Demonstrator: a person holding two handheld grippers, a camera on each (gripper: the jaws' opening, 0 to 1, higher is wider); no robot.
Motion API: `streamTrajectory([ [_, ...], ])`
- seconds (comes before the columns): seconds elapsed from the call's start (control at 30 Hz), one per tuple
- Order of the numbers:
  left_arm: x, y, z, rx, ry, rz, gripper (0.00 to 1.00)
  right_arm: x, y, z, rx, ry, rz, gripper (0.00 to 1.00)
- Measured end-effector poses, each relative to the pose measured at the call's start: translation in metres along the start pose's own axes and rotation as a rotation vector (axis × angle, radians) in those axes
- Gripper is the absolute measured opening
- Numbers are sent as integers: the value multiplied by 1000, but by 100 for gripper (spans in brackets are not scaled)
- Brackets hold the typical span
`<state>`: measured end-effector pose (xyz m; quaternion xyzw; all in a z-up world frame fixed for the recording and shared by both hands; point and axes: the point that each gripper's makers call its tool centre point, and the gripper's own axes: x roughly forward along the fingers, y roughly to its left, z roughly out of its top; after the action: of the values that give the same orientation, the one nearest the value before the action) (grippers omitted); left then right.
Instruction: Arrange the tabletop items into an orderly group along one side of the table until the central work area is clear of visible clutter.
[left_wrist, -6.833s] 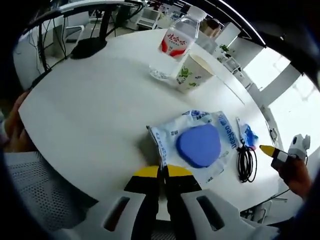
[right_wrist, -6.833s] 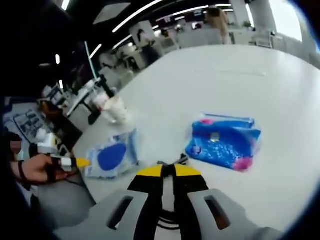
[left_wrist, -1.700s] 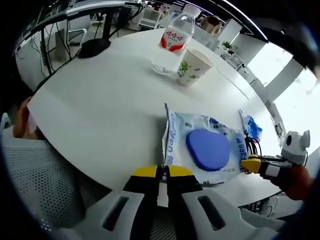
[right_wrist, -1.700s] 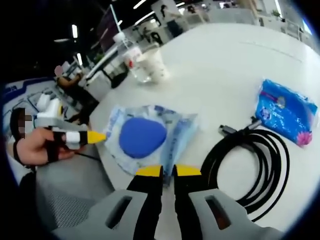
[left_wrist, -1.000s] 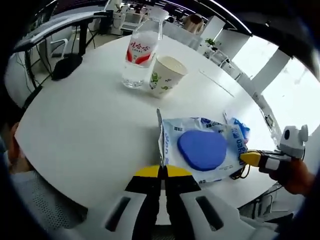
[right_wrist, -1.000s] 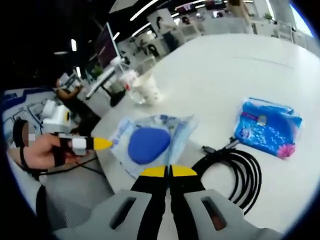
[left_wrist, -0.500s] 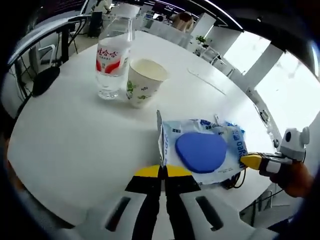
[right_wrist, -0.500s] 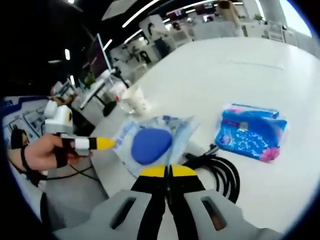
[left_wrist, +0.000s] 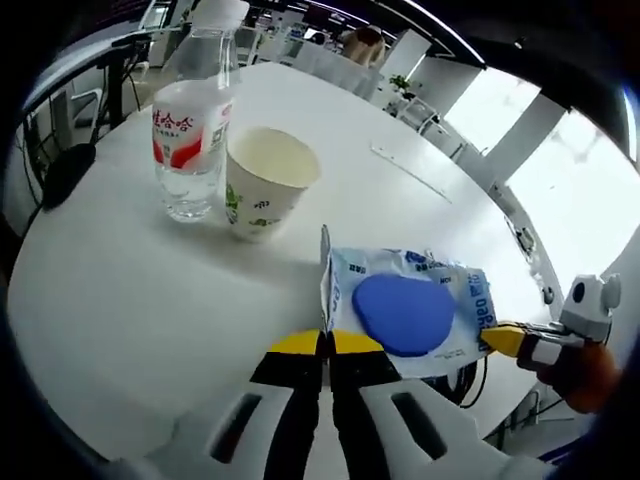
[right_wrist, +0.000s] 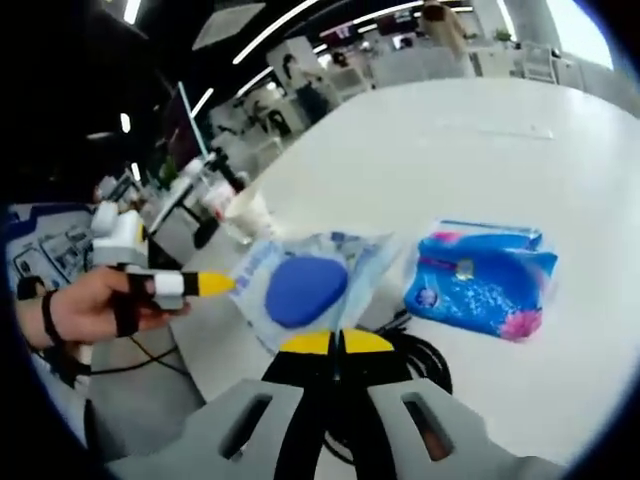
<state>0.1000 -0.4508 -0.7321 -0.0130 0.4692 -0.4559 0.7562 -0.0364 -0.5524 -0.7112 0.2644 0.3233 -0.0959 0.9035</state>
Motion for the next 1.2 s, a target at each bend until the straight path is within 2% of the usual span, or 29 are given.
streamTrajectory([
  [0.53,25,2,34,-71,-62,12,0,22,-18,27,2,-15,-7,0],
  [0.93,35,5,50,-122,-106,33,0,37,-25,34,19,-10,-12,0],
  [1.07,37,6,51,-125,-108,39,0,43,-27,36,26,-10,-16,0],
  [1.2,40,14,46,-138,-99,56,0,49,-28,36,32,-1,-19,0],
])
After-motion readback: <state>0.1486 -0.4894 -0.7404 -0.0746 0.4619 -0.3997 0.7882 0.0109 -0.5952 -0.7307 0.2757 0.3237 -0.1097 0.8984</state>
